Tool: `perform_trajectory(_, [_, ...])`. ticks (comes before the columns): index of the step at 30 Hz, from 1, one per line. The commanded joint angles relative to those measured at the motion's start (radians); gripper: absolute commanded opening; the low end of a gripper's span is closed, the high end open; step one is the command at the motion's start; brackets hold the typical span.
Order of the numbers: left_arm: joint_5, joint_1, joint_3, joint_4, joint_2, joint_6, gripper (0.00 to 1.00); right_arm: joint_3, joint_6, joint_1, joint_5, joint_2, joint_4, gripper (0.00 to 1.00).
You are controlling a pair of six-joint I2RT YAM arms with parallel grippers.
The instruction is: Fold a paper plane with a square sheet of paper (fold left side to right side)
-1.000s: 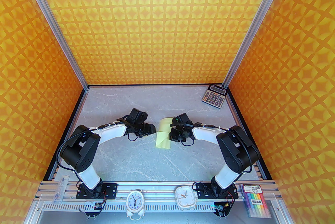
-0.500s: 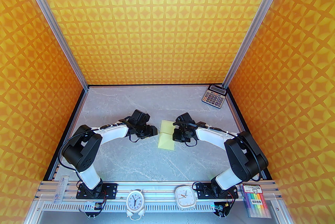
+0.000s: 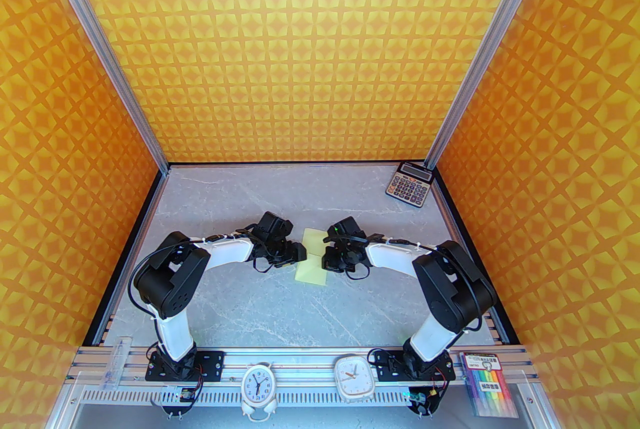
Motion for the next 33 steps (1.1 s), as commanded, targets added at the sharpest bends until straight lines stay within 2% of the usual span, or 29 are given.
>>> perform_trajectory(1, [0.022,-0.003,0.026,0.001,0.024,-0.002,0.55,0.007,0.011,0.015,-0.004,0.038,-0.014,0.05])
perform_trajectory(10, [0.037,-0.016,0.04,-0.021,0.053,-0.002,0.55,0.005,0.008,0.015,-0.007,0.043,-0.014,0.05])
perform_trajectory(16, [0.069,-0.024,0.003,0.017,0.015,-0.038,0.55,0.023,0.002,0.016,-0.017,0.062,-0.007,0.05])
perform_trajectory(27, [0.057,-0.019,-0.042,0.039,-0.058,-0.069,0.55,0.024,-0.013,0.017,-0.012,0.068,-0.02,0.05])
perform_trajectory(33, [0.077,-0.003,-0.08,0.141,-0.069,-0.119,0.55,0.019,-0.017,0.017,-0.01,0.071,-0.02,0.04])
